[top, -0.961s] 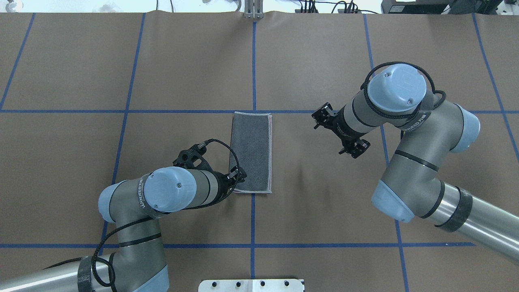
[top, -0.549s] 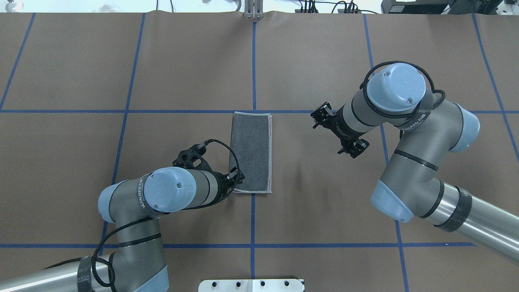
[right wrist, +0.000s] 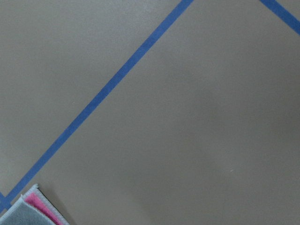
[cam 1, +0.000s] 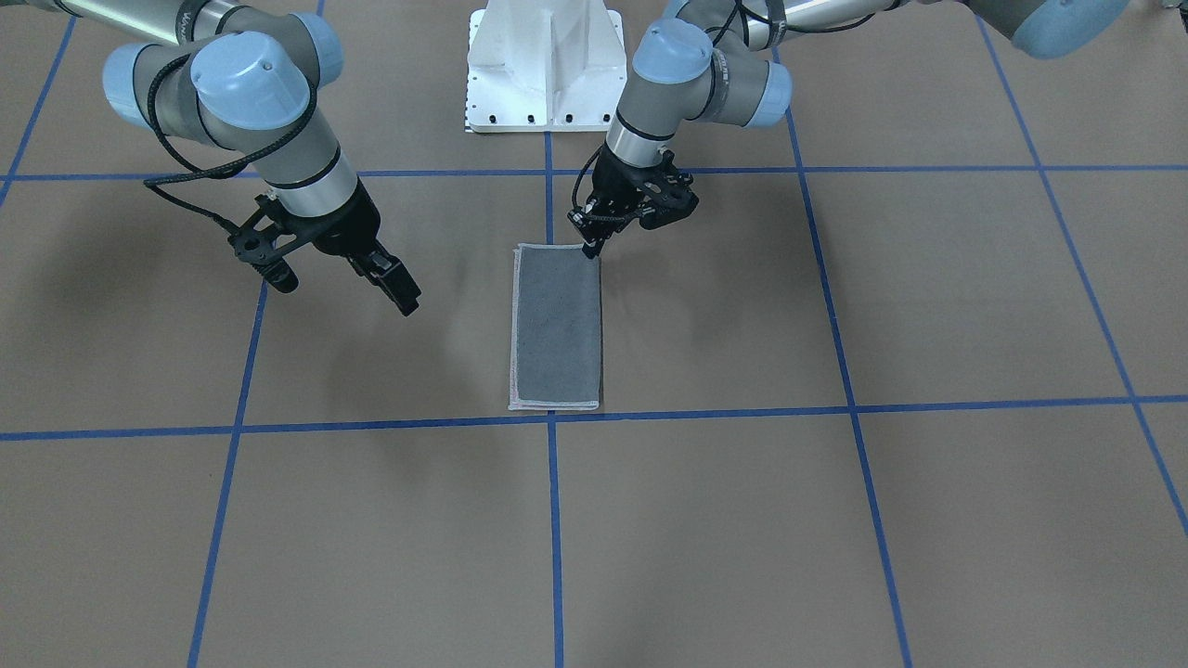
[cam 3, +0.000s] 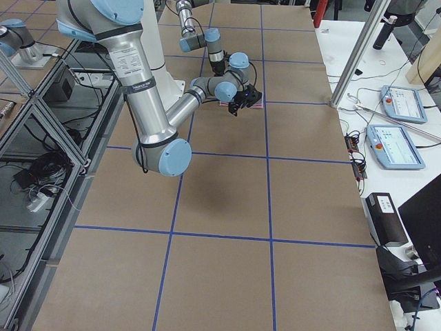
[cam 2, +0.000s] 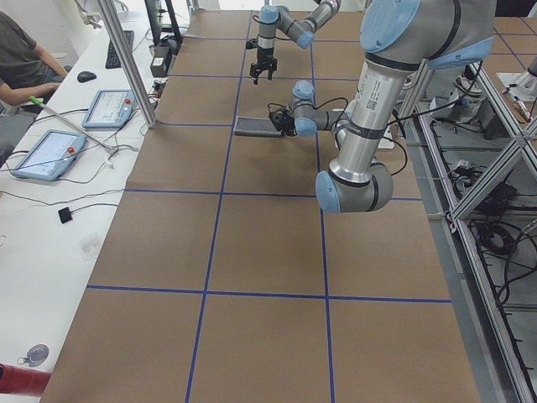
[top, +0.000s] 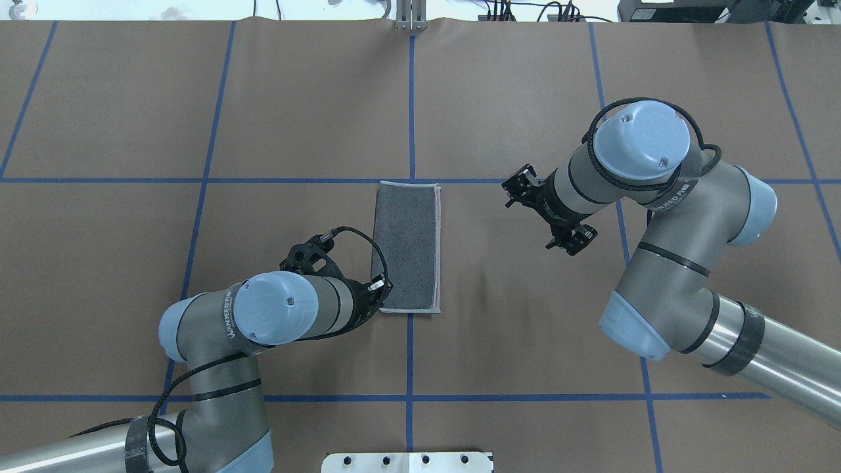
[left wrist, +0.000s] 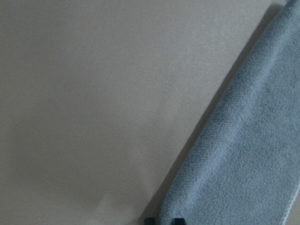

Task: Fold towel twice with both arms
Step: 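Close the left gripper on the strip's near end, then lift the near end with the left gripper and fold it over toward the far end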

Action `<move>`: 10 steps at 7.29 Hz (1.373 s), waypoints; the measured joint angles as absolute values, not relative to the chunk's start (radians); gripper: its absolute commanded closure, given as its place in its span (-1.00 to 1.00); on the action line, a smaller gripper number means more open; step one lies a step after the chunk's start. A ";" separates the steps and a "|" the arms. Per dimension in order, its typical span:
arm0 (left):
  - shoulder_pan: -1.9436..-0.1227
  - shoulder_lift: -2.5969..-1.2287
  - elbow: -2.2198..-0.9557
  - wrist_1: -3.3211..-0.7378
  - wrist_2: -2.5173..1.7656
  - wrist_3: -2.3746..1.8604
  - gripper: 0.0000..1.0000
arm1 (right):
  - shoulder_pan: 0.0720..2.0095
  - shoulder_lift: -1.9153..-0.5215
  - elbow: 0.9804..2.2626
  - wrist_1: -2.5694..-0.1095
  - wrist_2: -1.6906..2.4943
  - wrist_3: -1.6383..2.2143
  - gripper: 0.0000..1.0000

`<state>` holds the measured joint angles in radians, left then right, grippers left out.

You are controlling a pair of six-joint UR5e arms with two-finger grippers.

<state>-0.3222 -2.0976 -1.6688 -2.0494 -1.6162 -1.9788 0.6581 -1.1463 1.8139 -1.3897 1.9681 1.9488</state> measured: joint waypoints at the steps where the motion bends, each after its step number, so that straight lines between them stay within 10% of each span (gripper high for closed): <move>1: -0.322 -2.100 -1.675 -2.049 -1.619 -1.979 1.00 | 0.658 -1.148 1.813 -1.390 1.968 1.949 -1.00; 10: -0.494 -2.288 -1.547 -2.010 -1.661 -1.962 1.00 | 0.688 -1.238 1.851 -1.387 1.987 1.887 -1.00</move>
<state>-0.4936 -2.2877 -1.5468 -2.0098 -1.6607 -1.9617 0.6882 -1.2376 1.8512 -1.3866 1.9869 1.8865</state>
